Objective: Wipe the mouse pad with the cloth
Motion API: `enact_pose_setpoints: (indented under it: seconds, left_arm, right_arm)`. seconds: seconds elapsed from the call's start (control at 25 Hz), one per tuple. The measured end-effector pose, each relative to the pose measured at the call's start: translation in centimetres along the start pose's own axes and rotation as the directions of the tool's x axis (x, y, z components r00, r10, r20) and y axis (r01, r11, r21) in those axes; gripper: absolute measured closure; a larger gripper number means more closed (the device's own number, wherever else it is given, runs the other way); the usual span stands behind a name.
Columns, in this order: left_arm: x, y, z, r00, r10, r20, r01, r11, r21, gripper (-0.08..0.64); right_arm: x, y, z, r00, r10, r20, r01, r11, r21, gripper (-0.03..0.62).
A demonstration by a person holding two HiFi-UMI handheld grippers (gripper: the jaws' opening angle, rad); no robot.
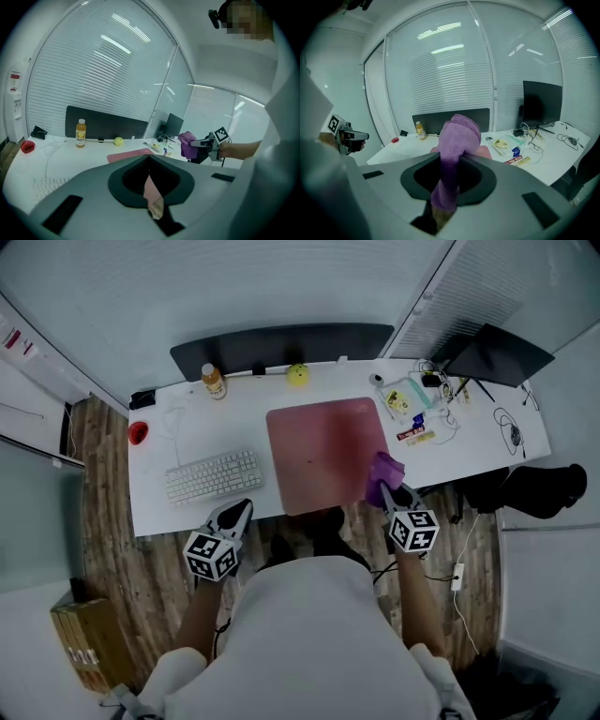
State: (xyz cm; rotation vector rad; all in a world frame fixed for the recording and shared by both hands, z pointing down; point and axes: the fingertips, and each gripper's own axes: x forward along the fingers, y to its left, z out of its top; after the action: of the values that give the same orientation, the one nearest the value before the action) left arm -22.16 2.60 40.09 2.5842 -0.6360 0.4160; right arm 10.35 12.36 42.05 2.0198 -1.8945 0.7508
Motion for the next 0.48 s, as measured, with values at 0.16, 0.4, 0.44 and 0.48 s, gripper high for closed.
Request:
enact_pose_setpoints:
  seconds: [0.16, 0.4, 0.44, 0.48]
  left_arm:
    - [0.8, -1.1, 0.8, 0.999, -0.033, 0.013, 0.033, 0.999, 0.018, 0.541]
    - [2.3, -3.9, 2.9, 0.997, -0.071, 0.043, 0.069, 0.997, 0.037, 0.543]
    - [2.5, -4.4, 3.2, 0.996, -0.074, 0.046, 0.072, 0.997, 0.039, 0.541]
    - [2.8, -4.8, 3.4, 0.996, -0.075, 0.049, 0.074, 0.996, 0.04, 0.543]
  right_arm:
    - [-3.1, -0.8, 0.1, 0.999, -0.033, 0.028, 0.033, 0.999, 0.0, 0.506]
    - [-5.6, -2.8, 0.6, 0.997, -0.055, 0.062, 0.056, 0.998, -0.008, 0.506]
    - [-5.9, -3.2, 0.9, 0.996, -0.058, 0.071, 0.059, 0.998, -0.014, 0.506]
    - [-6.2, -3.6, 1.1, 0.995, -0.061, 0.08, 0.063, 0.998, -0.022, 0.506]
